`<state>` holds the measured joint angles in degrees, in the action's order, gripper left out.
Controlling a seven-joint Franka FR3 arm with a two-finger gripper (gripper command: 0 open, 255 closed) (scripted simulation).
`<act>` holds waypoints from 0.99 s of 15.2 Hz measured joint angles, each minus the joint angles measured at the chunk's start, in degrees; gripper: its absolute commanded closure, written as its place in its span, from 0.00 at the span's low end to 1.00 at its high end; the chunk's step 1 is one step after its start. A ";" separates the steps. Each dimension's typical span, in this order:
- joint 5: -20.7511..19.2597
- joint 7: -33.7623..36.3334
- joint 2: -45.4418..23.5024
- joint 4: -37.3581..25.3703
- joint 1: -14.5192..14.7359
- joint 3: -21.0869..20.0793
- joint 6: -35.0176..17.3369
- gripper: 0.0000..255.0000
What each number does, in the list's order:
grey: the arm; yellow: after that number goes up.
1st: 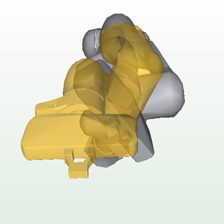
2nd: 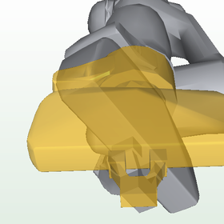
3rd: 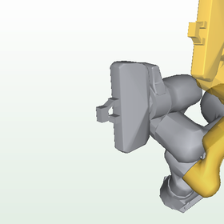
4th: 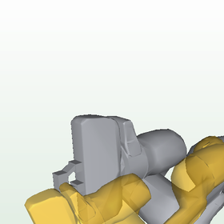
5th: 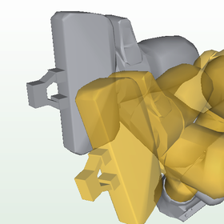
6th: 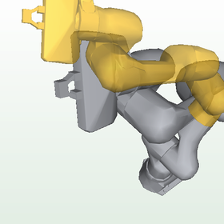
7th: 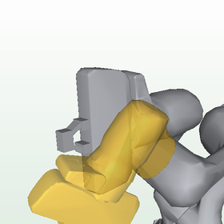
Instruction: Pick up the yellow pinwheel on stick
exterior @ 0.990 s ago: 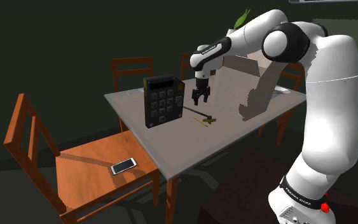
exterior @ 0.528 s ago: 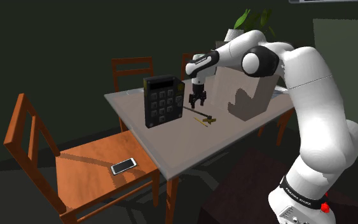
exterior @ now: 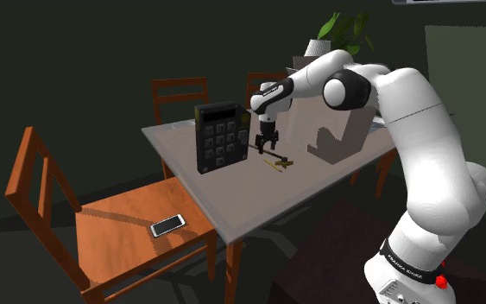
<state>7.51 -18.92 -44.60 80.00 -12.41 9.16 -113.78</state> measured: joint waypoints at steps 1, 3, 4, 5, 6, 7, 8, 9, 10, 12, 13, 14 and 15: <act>0.01 -0.02 -0.03 0.11 0.00 0.00 -0.15 1.00; 0.02 -0.03 -0.09 0.14 -0.01 -0.01 -0.26 1.00; 0.02 -0.03 -0.10 0.15 -0.01 -0.01 -0.28 1.00; 0.03 -0.04 -0.10 0.15 -0.01 -0.01 -0.29 1.00; 0.03 -0.04 -0.10 0.16 -0.01 -0.01 -0.29 1.00; 0.03 -0.04 -0.10 0.16 -0.01 -0.01 -0.30 1.00; 0.03 -0.04 -0.10 0.17 -0.01 -0.01 -0.30 1.00; 0.03 -0.04 -0.10 0.17 -0.01 -0.01 -0.31 1.00; 0.03 -0.02 -0.13 0.07 -0.01 -0.01 -0.23 1.00; -0.04 0.01 0.27 -0.17 -0.01 0.03 0.42 1.00; -0.11 0.02 0.88 -0.03 0.02 0.10 0.89 1.00; -0.15 0.07 1.11 -0.26 0.04 0.12 1.32 1.00; -0.20 0.18 1.48 -0.36 0.13 0.15 1.80 1.00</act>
<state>7.31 -18.74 -43.11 79.64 -12.28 9.31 -111.98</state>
